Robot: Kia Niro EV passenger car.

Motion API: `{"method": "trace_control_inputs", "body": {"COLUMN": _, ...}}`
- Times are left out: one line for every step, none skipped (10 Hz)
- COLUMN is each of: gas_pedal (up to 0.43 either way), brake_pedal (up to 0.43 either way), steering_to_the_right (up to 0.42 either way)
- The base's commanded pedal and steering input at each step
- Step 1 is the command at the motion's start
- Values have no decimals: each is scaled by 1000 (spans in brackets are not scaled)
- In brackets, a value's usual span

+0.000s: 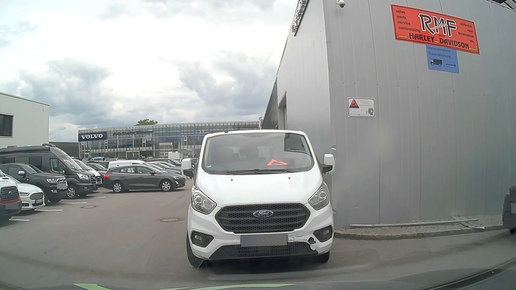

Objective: Follow the waypoints while adhering to traffic rules and regulations

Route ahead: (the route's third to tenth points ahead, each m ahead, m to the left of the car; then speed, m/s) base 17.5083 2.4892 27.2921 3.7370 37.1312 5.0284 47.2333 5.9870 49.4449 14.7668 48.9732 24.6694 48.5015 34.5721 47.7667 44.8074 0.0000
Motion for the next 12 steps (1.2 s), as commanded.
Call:
{"method": "trace_control_inputs", "body": {"gas_pedal": 0, "brake_pedal": 482, "steering_to_the_right": -462}}
{"method": "trace_control_inputs", "body": {"gas_pedal": 0, "brake_pedal": 482, "steering_to_the_right": -462}}
{"method": "trace_control_inputs", "body": {"gas_pedal": 0, "brake_pedal": 482, "steering_to_the_right": -462}}
{"method": "trace_control_inputs", "body": {"gas_pedal": 0, "brake_pedal": 482, "steering_to_the_right": -463}}
{"method": "trace_control_inputs", "body": {"gas_pedal": 0, "brake_pedal": 488, "steering_to_the_right": -462}}
{"method": "trace_control_inputs", "body": {"gas_pedal": 0, "brake_pedal": 482, "steering_to_the_right": -462}}
{"method": "trace_control_inputs", "body": {"gas_pedal": 0, "brake_pedal": 482, "steering_to_the_right": -462}}
{"method": "trace_control_inputs", "body": {"gas_pedal": 0, "brake_pedal": 482, "steering_to_the_right": -462}}
{"method": "trace_control_inputs", "body": {"gas_pedal": 0, "brake_pedal": 482, "steering_to_the_right": -463}}
{"method": "trace_control_inputs", "body": {"gas_pedal": 0, "brake_pedal": 482, "steering_to_the_right": -462}}
{"method": "trace_control_inputs", "body": {"gas_pedal": 0, "brake_pedal": 482, "steering_to_the_right": -462}}
{"method": "trace_control_inputs", "body": {"gas_pedal": 0, "brake_pedal": 482, "steering_to_the_right": -462}}
